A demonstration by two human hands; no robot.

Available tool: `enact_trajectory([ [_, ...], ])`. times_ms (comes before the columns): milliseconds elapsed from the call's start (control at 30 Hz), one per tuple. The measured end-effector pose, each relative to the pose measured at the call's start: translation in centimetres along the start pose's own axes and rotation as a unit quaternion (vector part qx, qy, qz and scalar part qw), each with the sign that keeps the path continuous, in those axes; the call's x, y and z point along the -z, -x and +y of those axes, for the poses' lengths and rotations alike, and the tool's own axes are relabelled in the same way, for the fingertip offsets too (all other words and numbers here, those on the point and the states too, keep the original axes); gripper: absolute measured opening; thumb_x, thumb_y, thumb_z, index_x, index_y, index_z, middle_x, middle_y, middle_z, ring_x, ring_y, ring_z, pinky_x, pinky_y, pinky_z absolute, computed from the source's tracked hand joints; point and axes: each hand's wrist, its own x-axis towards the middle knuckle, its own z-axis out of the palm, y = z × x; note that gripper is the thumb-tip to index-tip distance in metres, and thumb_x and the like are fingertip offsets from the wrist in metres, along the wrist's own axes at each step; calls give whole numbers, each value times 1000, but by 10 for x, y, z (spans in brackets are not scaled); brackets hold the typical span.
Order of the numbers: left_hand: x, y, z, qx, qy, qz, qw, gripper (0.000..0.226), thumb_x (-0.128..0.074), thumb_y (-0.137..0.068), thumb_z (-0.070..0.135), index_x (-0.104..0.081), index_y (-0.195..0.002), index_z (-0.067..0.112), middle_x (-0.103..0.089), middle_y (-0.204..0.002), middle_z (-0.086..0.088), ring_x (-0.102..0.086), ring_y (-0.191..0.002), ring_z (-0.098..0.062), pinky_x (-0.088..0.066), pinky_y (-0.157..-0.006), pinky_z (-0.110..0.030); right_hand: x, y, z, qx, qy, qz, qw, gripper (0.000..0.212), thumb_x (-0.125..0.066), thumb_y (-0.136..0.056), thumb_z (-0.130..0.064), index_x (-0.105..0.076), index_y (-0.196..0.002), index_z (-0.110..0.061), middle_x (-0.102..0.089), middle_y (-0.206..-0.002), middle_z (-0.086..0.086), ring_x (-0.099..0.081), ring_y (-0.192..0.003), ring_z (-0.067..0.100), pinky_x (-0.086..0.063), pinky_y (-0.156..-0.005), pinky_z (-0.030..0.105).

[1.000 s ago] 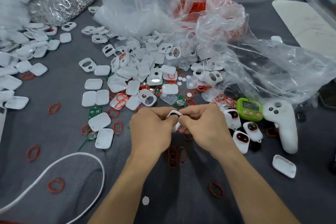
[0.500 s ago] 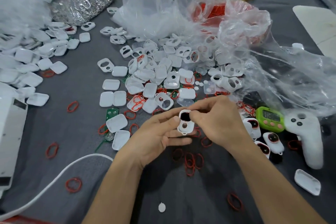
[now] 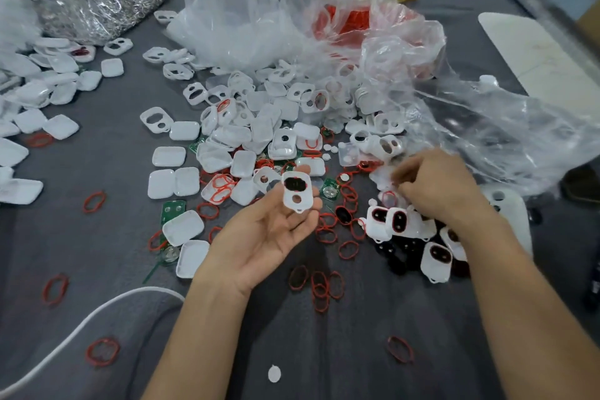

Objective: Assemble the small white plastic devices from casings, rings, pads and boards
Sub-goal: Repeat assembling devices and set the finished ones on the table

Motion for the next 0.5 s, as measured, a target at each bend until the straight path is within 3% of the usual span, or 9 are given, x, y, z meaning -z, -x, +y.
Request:
enact_trajectory([
  [100, -3, -10, -4, -2, 34, -10, 999, 47, -85, -79, 21, -75, -122, 6, -71, -114, -17, -73, -96, -26, -62, -82, -36, -2, -4, 10, -11, 4, 10, 1000, 34, -72, -81, 0, -76, -83, -34, -72, -88, -12, -65, -85, 8, -45, -84, 19],
  [267, 0, -21, -13, 5, 4, -15, 1000, 34, -55, -99, 22, -74, -124, 10, -73, -112, -14, -73, -99, -23, -60, -85, -35, -11, -5, 15, -9, -9, 40, 999, 34, -75, -79, 2, -79, -94, -28, -77, -95, -5, -71, -91, 16, -59, -92, 37],
  [400, 0, -22, -13, 10, -34, -4, 999, 35, -51, -102, 23, -72, -128, 13, -73, -114, -12, -73, -99, -24, -60, -82, -35, -14, 3, 17, 6, -49, 149, 988, 15, -88, -74, -18, -77, -75, -29, -73, -74, -12, -68, -74, 12, -58, -79, 33],
  [500, -1, -24, -14, 11, -65, 6, 998, 38, -51, -101, 25, -66, -134, 14, -73, -114, -11, -73, -99, -24, -61, -81, -35, -17, 5, 12, 6, -48, 65, 997, 13, -80, -75, -25, -79, -65, -32, -70, -61, -18, -66, -64, 2, -56, -67, 25],
])
